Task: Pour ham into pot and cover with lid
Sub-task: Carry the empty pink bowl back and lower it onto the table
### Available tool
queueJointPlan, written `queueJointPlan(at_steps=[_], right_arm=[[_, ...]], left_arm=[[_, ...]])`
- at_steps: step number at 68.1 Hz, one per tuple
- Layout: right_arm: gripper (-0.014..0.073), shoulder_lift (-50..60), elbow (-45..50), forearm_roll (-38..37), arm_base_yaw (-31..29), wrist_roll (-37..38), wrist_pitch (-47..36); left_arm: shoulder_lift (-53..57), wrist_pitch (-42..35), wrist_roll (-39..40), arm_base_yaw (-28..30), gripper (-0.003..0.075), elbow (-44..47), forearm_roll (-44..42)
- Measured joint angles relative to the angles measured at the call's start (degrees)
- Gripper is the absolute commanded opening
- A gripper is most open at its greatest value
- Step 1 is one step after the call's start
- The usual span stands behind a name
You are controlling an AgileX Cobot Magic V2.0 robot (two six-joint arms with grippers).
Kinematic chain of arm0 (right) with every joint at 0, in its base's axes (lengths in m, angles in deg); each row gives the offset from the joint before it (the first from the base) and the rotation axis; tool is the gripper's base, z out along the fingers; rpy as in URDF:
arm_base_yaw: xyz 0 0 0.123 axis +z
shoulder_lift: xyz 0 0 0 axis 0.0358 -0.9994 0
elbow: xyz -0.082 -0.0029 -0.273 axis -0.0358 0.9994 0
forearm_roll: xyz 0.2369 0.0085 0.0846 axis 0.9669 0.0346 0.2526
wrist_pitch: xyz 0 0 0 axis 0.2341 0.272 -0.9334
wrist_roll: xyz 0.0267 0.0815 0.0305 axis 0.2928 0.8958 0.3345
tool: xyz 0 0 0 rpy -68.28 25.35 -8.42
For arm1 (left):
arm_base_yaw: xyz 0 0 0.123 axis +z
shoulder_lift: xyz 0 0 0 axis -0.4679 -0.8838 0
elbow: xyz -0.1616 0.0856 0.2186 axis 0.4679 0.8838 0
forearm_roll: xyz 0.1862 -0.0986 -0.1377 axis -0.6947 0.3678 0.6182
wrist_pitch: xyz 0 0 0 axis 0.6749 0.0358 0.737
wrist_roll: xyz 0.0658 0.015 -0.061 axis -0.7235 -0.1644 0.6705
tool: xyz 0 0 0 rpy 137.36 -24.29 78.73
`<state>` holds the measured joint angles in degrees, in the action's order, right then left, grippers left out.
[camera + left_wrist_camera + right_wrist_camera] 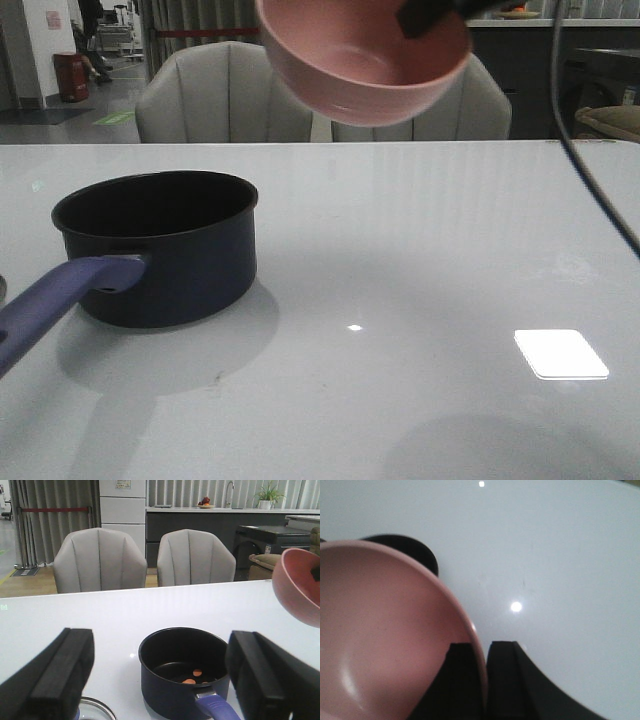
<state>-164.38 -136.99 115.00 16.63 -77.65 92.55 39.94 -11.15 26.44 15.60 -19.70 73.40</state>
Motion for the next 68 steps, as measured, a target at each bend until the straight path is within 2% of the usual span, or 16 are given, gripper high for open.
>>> queueJointPlan(at_steps=[13,26,49,58,68], right_arm=[[0.0142,-0.65,1.89,-11.64,-7.12,9.87,5.39],[0.0142,-5.28,2.27,-22.22,-9.43,20.92,6.24],[0.0150,-16.72,2.27,-23.67,-9.53,25.19,2.87],[0.0216,-19.41,2.27,-23.67,-9.53,27.21,0.09],[0.0365,-20.73,2.27,-23.67,-9.53,27.87,-2.34]], left_arm=[[0.00,0.00,0.00,0.00,0.0572,0.00,0.00],[0.00,0.00,0.00,0.00,0.0572,0.00,0.00],[0.00,0.00,0.00,0.00,0.0572,0.00,0.00],[0.00,0.00,0.00,0.00,0.0572,0.00,0.00],[0.00,0.00,0.00,0.00,0.0572,0.00,0.00]])
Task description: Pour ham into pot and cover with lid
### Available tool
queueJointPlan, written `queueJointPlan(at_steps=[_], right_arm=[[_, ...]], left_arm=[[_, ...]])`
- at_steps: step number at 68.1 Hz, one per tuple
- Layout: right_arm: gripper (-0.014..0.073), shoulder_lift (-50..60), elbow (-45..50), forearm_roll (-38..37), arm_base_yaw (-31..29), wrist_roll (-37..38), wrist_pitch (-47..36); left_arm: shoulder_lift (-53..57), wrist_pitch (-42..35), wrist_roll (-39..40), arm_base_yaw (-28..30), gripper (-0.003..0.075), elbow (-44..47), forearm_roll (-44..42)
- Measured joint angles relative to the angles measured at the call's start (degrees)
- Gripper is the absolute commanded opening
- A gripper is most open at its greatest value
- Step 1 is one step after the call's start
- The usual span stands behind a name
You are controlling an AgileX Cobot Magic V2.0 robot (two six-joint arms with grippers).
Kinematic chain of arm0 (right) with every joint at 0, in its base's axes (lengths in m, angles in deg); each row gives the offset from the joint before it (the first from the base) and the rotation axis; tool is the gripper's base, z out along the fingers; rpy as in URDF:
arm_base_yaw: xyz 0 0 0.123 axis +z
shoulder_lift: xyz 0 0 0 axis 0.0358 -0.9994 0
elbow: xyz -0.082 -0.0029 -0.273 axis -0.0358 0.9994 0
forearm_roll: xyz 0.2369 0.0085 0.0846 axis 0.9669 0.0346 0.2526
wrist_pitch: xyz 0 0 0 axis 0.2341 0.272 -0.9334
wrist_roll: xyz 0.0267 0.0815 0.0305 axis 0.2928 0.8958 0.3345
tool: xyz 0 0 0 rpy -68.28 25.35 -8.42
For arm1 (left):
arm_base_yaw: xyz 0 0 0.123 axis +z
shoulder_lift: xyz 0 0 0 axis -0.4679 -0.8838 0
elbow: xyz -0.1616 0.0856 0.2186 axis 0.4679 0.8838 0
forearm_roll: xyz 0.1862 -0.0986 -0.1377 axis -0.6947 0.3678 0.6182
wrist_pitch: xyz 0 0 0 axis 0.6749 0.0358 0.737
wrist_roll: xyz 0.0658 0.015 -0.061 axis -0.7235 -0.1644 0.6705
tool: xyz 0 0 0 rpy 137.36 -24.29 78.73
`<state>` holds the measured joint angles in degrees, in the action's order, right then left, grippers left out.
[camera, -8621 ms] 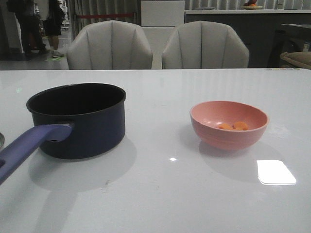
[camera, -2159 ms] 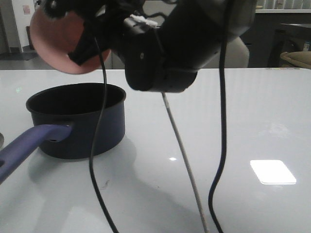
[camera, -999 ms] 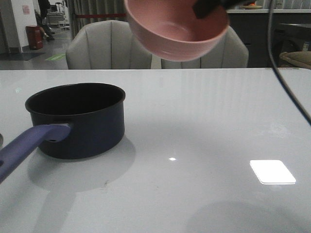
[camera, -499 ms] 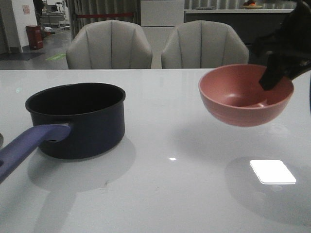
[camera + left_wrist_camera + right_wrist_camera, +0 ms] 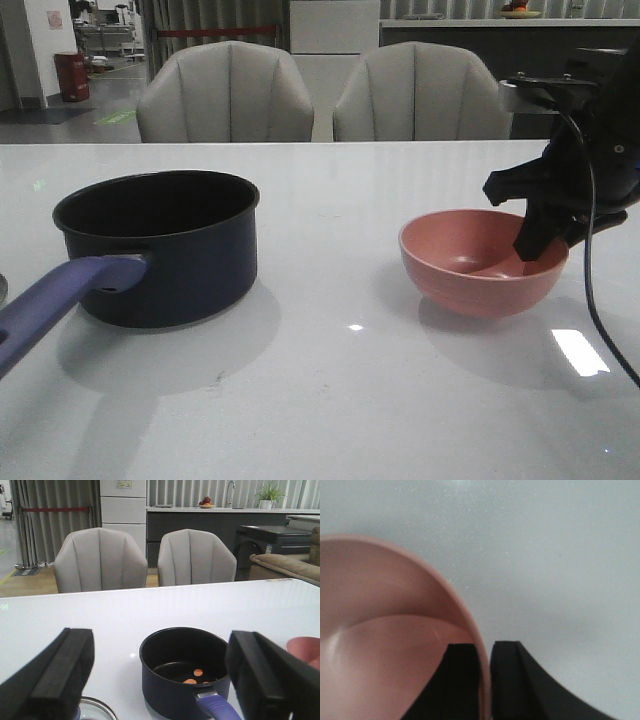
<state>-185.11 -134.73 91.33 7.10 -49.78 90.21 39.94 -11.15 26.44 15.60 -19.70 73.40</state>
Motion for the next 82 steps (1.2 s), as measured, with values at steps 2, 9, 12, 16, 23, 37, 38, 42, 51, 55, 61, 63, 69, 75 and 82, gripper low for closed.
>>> queueJointPlan(at_steps=[2,9,12,16,23,37,38,42,51,55,61,63,69,75,82], right_arm=[[0.0398,-0.25,0.00,0.00,0.00,0.00,-0.33],[0.0469,-0.22,-0.25,0.00,0.00,0.00,-0.61],[0.0474,-0.22,-0.59,0.00,0.00,0.00,-0.44],[0.0474,0.57,-0.97,-0.26,0.00,0.00,0.15],[0.0474,4.46,-1.21,-1.19,0.00,0.00,1.71],[0.0474,20.01,0.34,-1.96,0.00,-0.97,2.39],[0.0474,21.25,0.66,-1.96,0.00,-0.99,2.24],[0.0474,26.25,2.14,-1.96,0.00,-1.19,1.56],[0.0474,37.07,6.70,-1.96,0.33,-1.40,-1.25],[0.0474,42.08,9.07,-1.96,0.89,-1.49,-3.19],[0.0474,48.38,13.49,-1.96,2.21,-1.52,-5.73],[0.0473,50.37,14.98,-1.96,2.77,-1.52,-6.59],[0.0472,56.02,19.92,-1.96,3.79,-1.52,-9.14],[0.0472,62.40,26.34,-1.68,4.36,-1.52,-12.22],[0.0470,69.76,33.47,-0.23,4.58,-1.41,-15.57]], left_arm=[[0.00,0.00,0.00,0.00,0.0572,0.00,0.00],[0.00,0.00,0.00,0.00,0.0572,0.00,0.00],[0.00,0.00,0.00,0.00,0.0572,0.00,0.00],[0.00,0.00,0.00,0.00,0.0572,0.00,0.00],[0.00,0.00,0.00,0.00,0.0572,0.00,0.00],[0.00,0.00,0.00,0.00,0.0572,0.00,0.00],[0.00,0.00,0.00,0.00,0.0572,0.00,0.00],[0.00,0.00,0.00,0.00,0.0572,0.00,0.00],[0.00,0.00,0.00,0.00,0.0572,0.00,0.00],[0.00,0.00,0.00,0.00,0.0572,0.00,0.00],[0.00,0.00,0.00,0.00,0.0572,0.00,0.00],[0.00,0.00,0.00,0.00,0.0572,0.00,0.00],[0.00,0.00,0.00,0.00,0.0572,0.00,0.00],[0.00,0.00,0.00,0.00,0.0572,0.00,0.00],[0.00,0.00,0.00,0.00,0.0572,0.00,0.00]])
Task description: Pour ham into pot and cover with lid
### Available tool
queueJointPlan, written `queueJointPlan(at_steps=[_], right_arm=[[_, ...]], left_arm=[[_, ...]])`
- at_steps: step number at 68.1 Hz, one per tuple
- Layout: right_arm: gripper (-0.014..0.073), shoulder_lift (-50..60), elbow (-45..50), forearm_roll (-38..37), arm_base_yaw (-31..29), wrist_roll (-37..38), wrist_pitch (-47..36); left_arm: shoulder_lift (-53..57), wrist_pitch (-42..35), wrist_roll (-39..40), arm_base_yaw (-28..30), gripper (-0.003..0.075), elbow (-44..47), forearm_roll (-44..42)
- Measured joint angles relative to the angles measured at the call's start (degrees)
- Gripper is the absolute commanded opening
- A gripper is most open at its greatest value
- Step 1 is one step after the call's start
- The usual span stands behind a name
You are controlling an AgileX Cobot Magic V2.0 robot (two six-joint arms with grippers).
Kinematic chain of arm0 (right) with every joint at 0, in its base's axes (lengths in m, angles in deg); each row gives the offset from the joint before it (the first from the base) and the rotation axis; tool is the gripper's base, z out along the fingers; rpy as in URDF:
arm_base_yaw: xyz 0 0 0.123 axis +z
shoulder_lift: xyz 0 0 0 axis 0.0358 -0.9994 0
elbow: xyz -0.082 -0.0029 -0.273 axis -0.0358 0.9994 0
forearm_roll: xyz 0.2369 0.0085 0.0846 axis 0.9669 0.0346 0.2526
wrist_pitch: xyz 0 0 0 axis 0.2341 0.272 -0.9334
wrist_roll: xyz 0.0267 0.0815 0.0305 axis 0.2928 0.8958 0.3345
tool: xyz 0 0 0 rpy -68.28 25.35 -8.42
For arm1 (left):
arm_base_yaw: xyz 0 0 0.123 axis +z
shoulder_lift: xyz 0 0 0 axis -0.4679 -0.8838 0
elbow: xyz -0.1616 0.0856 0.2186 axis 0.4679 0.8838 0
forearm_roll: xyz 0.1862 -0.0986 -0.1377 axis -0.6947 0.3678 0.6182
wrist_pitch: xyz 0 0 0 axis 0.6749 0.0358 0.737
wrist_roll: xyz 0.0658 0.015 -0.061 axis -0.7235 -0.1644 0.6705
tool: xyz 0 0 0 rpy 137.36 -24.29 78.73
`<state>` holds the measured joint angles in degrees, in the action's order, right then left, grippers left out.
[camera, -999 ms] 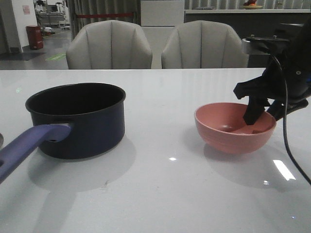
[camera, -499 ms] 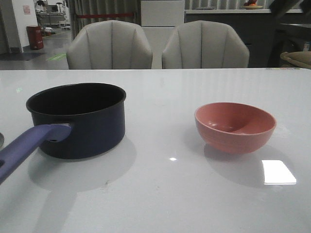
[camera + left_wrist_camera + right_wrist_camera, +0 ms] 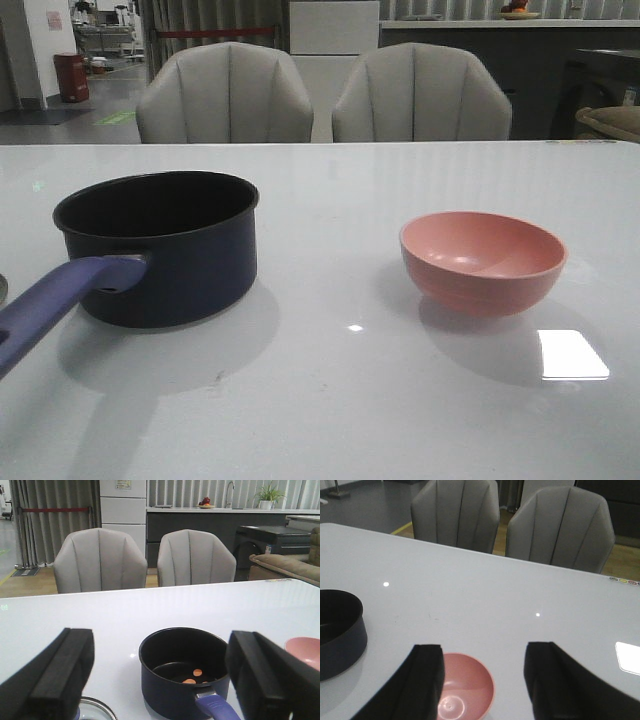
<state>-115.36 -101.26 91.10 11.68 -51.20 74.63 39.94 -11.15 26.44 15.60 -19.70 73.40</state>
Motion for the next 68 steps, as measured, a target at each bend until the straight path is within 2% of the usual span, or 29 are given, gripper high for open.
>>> queueJointPlan(at_steps=[23,26,37,43,59,68], right_arm=[[0.0461,19.36,21.03,0.97,0.00,0.23,-10.02],[0.0425,20.08,22.22,1.06,0.00,0.23,-10.95],[0.0125,20.26,23.20,1.19,0.00,0.34,-11.38],[0.0154,20.26,23.20,1.19,0.00,0.34,-11.27],[0.0153,20.26,23.20,1.19,0.00,0.34,-10.39],[0.0153,20.26,23.20,1.23,0.00,0.34,-10.39]], left_arm=[[0.00,0.00,0.00,0.00,0.0572,0.00,0.00],[0.00,0.00,0.00,0.00,0.0572,0.00,0.00],[0.00,0.00,0.00,0.00,0.0572,0.00,0.00],[0.00,0.00,0.00,0.00,0.0572,0.00,0.00],[0.00,0.00,0.00,0.00,0.0578,0.00,0.00],[-2.63,0.91,0.00,0.00,0.0635,-1.94,0.00]])
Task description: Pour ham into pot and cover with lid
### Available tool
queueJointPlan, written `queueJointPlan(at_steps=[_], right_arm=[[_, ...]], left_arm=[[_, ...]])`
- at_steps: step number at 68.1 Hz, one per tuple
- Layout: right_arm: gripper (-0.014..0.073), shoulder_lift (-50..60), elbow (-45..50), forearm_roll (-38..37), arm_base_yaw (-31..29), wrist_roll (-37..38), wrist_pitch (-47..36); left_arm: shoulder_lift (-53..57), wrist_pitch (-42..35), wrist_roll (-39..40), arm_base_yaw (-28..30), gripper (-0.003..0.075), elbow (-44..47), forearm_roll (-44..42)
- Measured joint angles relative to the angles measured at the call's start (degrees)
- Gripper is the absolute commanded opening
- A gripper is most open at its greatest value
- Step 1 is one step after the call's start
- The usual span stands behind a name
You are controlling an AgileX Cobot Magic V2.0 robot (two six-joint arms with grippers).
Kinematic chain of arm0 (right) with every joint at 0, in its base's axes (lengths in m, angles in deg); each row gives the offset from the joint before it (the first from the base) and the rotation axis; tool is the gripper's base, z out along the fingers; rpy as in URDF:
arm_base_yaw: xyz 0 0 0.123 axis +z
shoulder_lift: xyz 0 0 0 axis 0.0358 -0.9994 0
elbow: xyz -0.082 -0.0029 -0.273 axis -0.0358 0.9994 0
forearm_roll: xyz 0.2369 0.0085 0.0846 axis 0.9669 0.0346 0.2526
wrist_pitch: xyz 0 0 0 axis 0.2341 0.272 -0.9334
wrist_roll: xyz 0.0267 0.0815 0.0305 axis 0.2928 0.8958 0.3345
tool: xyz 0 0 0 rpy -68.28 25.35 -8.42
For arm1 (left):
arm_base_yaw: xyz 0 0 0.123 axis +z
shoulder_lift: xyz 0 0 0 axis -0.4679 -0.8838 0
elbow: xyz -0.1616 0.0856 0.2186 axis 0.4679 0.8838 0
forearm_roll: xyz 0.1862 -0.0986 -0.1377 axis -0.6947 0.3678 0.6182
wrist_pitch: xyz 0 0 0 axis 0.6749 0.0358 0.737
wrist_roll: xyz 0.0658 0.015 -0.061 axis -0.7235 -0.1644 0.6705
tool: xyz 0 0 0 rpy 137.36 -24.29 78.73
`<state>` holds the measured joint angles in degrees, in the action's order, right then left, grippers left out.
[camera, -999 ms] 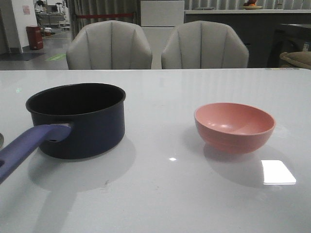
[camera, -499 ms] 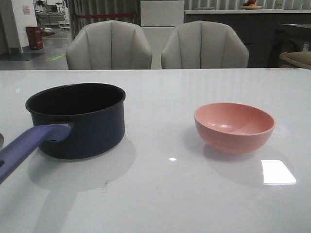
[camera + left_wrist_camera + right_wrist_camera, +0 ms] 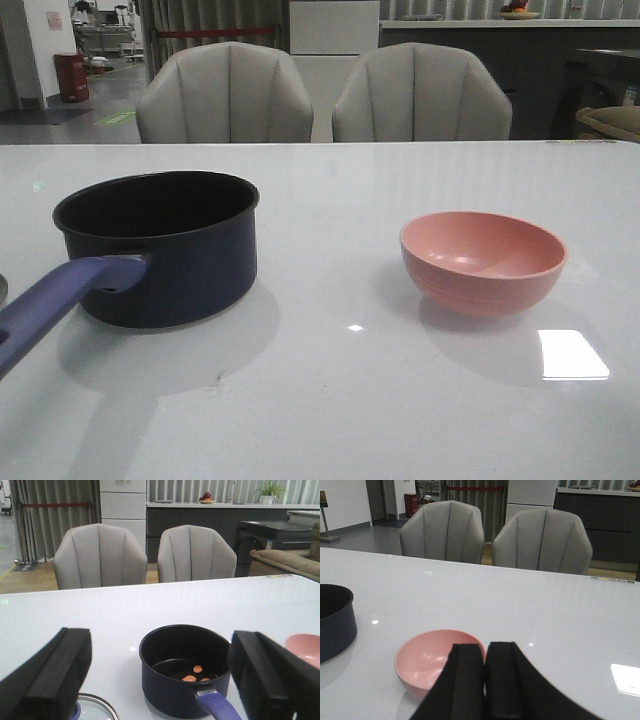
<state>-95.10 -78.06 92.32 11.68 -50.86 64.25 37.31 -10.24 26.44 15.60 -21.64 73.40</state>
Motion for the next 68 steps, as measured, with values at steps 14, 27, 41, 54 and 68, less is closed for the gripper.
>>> queueJointPlan(at_steps=[14,27,41,54,68], right_arm=[[0.0153,0.00,0.00,0.00,0.00,0.00,0.00],[0.0153,0.00,0.00,0.00,0.00,0.00,0.00],[0.0153,0.00,0.00,0.00,0.00,0.00,0.03],[0.0153,0.00,0.00,0.00,0.00,0.00,0.03],[0.0153,0.00,0.00,0.00,0.00,0.00,0.03]], left_arm=[[-10.57,5.95,0.11,0.00,0.0679,-6.38,-0.21],[-23.65,10.11,3.86,2.29,0.0679,-12.07,-2.09],[-37.82,15.70,6.74,9.57,0.0679,-17.58,-3.16],[-50.06,18.96,6.86,15.52,0.0679,-21.51,-3.26],[-62.84,24.59,6.51,18.84,0.0679,-27.73,-3.26]])
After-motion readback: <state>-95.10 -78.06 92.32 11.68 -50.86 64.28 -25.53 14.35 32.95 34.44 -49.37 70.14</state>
